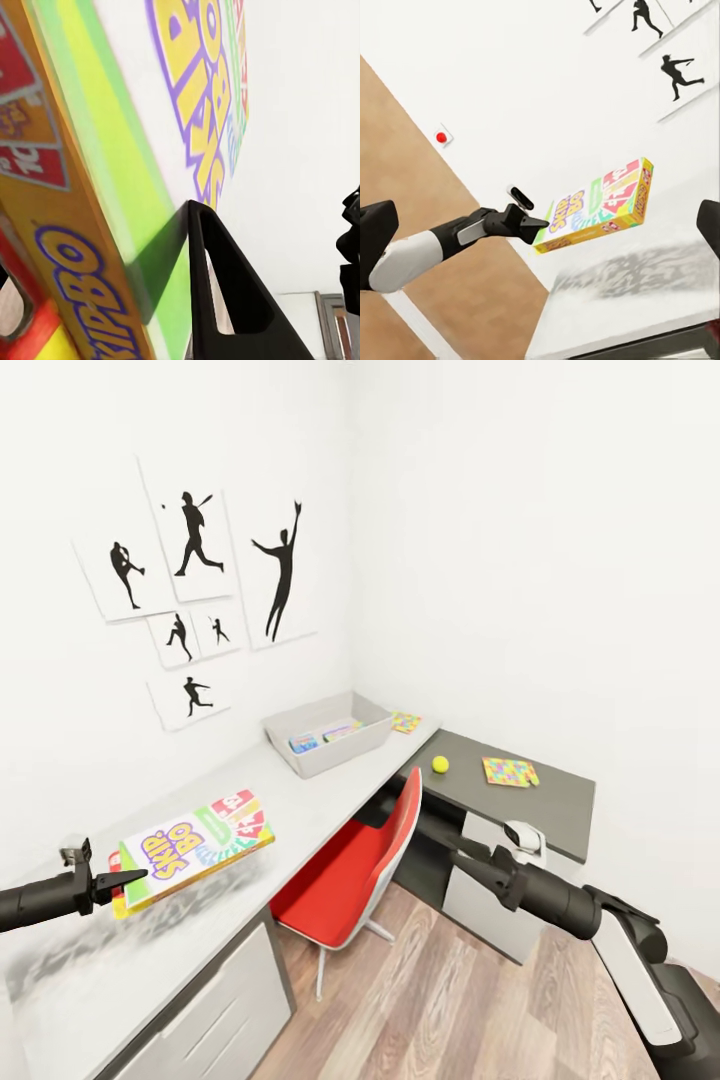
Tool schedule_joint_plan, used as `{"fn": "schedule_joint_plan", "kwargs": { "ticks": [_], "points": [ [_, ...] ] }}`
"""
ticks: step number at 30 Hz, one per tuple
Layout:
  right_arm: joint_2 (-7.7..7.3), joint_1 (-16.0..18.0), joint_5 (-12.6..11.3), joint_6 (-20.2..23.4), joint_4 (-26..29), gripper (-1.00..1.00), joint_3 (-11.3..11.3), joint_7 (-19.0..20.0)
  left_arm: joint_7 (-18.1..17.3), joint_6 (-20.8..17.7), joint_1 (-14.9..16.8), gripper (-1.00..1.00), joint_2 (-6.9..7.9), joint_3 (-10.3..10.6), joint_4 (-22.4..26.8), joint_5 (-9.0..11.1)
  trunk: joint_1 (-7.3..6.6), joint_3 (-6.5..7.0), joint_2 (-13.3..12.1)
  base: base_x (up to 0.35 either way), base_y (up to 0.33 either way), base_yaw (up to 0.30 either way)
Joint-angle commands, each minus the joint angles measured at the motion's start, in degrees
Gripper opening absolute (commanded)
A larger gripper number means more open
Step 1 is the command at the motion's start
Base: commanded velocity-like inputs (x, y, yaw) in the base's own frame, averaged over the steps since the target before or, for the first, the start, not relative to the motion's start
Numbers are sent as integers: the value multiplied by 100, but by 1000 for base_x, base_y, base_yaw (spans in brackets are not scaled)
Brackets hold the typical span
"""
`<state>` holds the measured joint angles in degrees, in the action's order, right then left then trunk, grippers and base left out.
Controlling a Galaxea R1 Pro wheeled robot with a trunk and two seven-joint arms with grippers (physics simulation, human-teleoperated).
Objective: Put all the toys in the child's room - the three board games (two on the bed and one on the table), the two jigsaw puzzles on the table, and the tennis ball on the table - inside the toy box on the table in the child's room.
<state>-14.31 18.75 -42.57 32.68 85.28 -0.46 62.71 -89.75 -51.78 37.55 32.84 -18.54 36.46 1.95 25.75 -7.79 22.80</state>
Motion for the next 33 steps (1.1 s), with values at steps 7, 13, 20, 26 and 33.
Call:
{"fn": "schedule_joint_plan", "kwargs": {
  "ticks": [7, 13, 20, 26, 33],
  "points": [
    [-1, 2, 30, -8, -3, 100, 9, 3, -25, -44, -3, -100, 11, -8, 2, -2, 4, 40, 12, 0, 0, -212],
    [3, -128, 285, -108, -3, 100, 7, 4, -25, -43, -10, -100, 47, -16, 19, 1, 4, 84, 12, 0, 0, -211],
    [-1, -143, 321, -120, -3, 100, 2, 5, -25, -376, 88, -100, 72, -31, 73, 135, 4, 136, 12, 0, 0, -210],
    [-1, -144, 319, -121, -3, 100, 2, 5, -25, -769, 404, -100, 74, -30, 109, 168, 4, 172, 12, 0, 0, -175],
    [-1, -152, 311, -117, -1, 100, -71, -3, -25, -822, 593, -100, 66, -38, 115, 179, 4, 177, 12, 0, 0, -24]
  ]
}}
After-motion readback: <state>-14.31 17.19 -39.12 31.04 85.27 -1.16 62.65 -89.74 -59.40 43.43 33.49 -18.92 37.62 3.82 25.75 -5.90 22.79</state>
